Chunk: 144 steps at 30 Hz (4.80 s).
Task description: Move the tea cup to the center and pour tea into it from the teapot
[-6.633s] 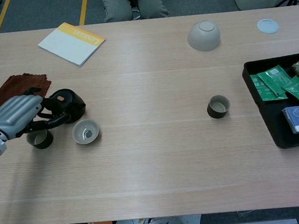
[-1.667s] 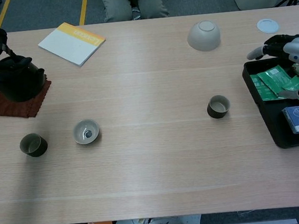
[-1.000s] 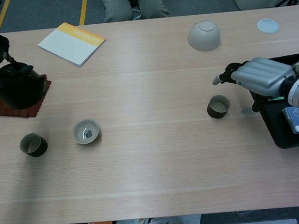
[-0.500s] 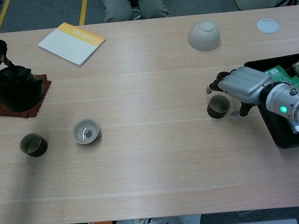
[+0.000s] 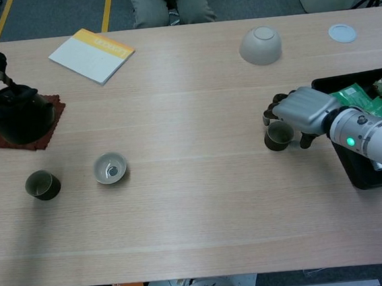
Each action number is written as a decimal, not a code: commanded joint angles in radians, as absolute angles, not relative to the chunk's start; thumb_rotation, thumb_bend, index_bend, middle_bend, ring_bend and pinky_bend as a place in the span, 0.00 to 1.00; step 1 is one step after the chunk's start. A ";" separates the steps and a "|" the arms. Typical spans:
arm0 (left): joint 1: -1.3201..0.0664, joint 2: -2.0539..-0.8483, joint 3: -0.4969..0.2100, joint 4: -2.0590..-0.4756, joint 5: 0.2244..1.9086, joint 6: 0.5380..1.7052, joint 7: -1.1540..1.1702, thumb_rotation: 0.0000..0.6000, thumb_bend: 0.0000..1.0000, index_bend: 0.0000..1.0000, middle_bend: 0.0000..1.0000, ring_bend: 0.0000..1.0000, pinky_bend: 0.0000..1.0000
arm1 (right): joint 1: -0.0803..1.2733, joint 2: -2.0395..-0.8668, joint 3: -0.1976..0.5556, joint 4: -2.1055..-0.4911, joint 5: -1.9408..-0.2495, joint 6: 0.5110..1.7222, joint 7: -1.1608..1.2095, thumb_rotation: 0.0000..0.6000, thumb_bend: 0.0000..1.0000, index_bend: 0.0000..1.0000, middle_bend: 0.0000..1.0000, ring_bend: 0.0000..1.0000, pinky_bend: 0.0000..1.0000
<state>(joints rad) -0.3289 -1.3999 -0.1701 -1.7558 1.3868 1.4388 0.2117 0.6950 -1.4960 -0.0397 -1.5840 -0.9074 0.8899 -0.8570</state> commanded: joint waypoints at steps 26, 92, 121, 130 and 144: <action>-0.327 -1.361 -0.174 -1.789 1.388 1.431 0.231 1.00 0.18 0.94 1.00 0.84 0.03 | 0.923 -1.595 0.116 -1.663 -0.700 0.880 -0.905 1.00 0.28 0.43 0.26 0.13 0.24; -0.295 -1.330 -0.150 -1.801 1.402 1.438 0.211 1.00 0.18 0.94 1.00 0.84 0.03 | 1.320 -1.857 0.076 -1.476 -0.290 0.939 -1.159 1.00 0.29 0.17 0.17 0.04 0.09; -0.402 -1.462 -0.196 -1.809 1.338 1.347 0.393 1.00 0.18 0.94 1.00 0.84 0.03 | 0.904 -1.121 -0.065 -1.834 -0.784 1.053 -0.609 1.00 0.28 0.15 0.16 0.04 0.09; -0.465 -1.578 -0.220 -1.774 1.280 1.324 0.510 1.00 0.18 0.94 1.00 0.84 0.03 | 0.805 -1.047 -0.094 -1.803 -0.907 1.038 -0.503 1.00 0.28 0.15 0.16 0.04 0.09; -0.541 -1.742 -0.222 -1.693 1.250 1.322 0.642 1.00 0.18 0.94 1.00 0.84 0.03 | 0.724 -1.023 -0.075 -1.746 -0.975 0.998 -0.424 1.00 0.28 0.15 0.16 0.04 0.09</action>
<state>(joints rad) -0.5319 -1.7270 -0.2212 -1.7063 1.2545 1.3210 0.6315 0.7267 -1.0242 -0.0763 -1.7484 -0.9722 1.0004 -0.4258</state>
